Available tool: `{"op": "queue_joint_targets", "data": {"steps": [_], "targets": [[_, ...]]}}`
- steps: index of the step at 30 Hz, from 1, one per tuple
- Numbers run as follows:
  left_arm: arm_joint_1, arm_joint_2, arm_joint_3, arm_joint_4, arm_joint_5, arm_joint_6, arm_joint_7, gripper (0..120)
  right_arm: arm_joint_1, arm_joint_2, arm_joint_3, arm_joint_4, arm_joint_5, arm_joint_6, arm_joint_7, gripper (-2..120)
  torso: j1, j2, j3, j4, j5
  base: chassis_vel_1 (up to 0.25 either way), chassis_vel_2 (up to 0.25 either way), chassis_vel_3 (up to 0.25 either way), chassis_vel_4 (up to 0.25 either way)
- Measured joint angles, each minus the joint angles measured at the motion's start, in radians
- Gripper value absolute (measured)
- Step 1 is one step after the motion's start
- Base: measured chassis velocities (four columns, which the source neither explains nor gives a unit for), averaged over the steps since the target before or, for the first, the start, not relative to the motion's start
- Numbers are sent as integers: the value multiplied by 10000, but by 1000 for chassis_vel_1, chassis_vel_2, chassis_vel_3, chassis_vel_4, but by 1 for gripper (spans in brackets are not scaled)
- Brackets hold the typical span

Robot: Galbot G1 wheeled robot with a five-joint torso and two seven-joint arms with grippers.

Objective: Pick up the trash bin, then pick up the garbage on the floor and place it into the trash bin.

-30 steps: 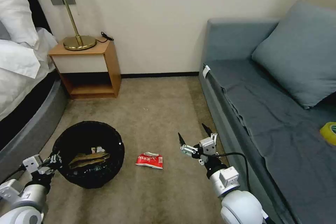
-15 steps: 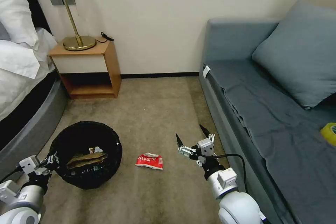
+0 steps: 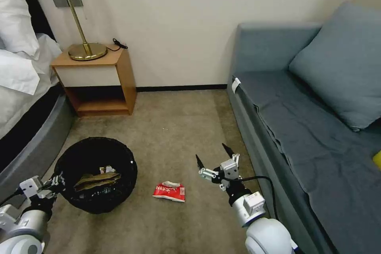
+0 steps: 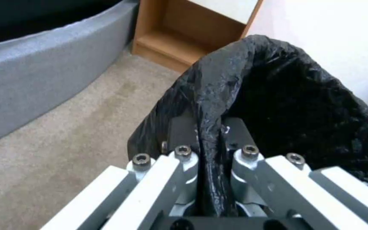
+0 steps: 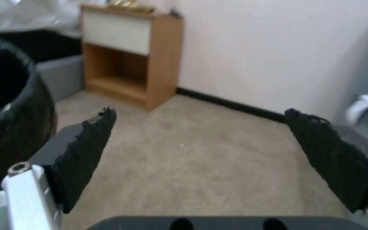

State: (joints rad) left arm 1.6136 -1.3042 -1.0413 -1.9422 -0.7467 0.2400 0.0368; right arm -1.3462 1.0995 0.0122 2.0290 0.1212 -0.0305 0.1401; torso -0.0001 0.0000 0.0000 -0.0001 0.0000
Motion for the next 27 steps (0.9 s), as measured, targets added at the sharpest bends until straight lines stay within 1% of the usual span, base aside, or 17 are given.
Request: {"op": "queue_joint_targets", "data": {"steps": [1, 4, 5, 8, 9, 10, 12, 15, 16, 19, 20, 21, 22, 23, 24, 25, 27], "targets": [[0, 0, 0, 0, 0, 0, 0, 4, 0, 0, 0, 0, 0, 0, 0, 100, 0, 0, 0, 0, 0, 0, 0, 0, 0], [60, 19, -84, 89, 36, -34, 29, 4, 1081, -383, -999, -884, 119, -227, -508, 100, 0, 0, 0, 2, 1, 0, 0, 0, 0], [60, 19, -84, 89, 36, -34, 29, 4, 1081, -383, -999, -884, 119, -227, -508, 100, 0, 0, 0, 2, 1, 0, 0, 0, 0], [86, 51, -91, 151, 31, -81, 65, 4, 2410, -704, -2190, -1667, 293, -531, -838, 100, 0, 0, 0, 2, 1, 0, 0, 0, 0], [87, 52, -113, 179, 28, -102, 73, 4, 3153, -779, -2812, -2090, 467, -701, -861, 100, 0, 0, 0, 2, 1, 0, 0, 0, 0], [87, 52, -113, 179, 28, -102, 73, 4, 3153, -779, -2812, -2090, 467, -701, -861, 100, 0, 0, 0, 2, 1, 0, 0, 0, 0], [104, 49, -165, 224, 87, -173, 119, 4, 3944, -759, -3611, -2657, 777, -919, -880, 100, 0, 0, 0, 1, -2, 0, 0, 0, 0], [204, 87, -254, 285, 153, -288, 198, 4, 5743, -405, -4899, -4178, 1589, -1252, -998, 100, 0, -1, 0, 4, -3, 0, 0, 0, 0], [204, 87, -254, 285, 153, -288, 198, 4, 5743, -405, -4899, -4178, 1589, -1252, -998, 100, 0, -1, 0, 4, -3, 0, 0, 0, 0], [253, 120, -315, 409, 204, -387, 253, 4, 7036, 24, -5926, -5638, 2392, -1364, -1589, 100, 1, -1, 1, 3, -2, 0, 0, 0, 0], [253, 120, -315, 409, 204, -387, 253, 4, 7036, 24, -5926, -5638, 2392, -1364, -1589, 100, 1, -1, 1, 3, -2, 0, 0, 0, 0], [287, 120, -331, 458, 207, -420, 274, 4, 7457, 235, -6245, -6104, 2785, -1548, -2143, 100, 1, -1, 1, 2, -4, 0, 0, 0, 0], [300, 118, -337, 469, 207, -429, 281, 4, 7566, 293, -6335, -6219, 2916, -1639, -2297, 100, 1, -1, 1, 2, -3, 0, 0, 0, 0], [323, 109, -349, 485, 208, -447, 292, 4, 7921, 523, -6594, -6647, 3370, -1999, -2933, 100, 1, -1, 0, 3, -1, 0, 0, 0, 0], [323, 109, -349, 485, 208, -447, 292, 4, 7921, 523, -6594, -6647, 3370, -1999, -2933, 100, 1, -1, 0, 3, -1, 0, 0, 0, 0], [325, 88, -350, 493, 206, -463, 296, 4, 8191, 798, -6731, -7080, 3632, -2376, -3504, 100, 1, 0, 0, 3, -3, 0, 0, 0, 0], [305, 52, -349, 488, 208, -466, 297, 4, 8385, 1099, -6803, -7572, 3794, -2681, -3967, 100, 1, -1, 0, 3, -1, 0, 0, 0, 0]]}}
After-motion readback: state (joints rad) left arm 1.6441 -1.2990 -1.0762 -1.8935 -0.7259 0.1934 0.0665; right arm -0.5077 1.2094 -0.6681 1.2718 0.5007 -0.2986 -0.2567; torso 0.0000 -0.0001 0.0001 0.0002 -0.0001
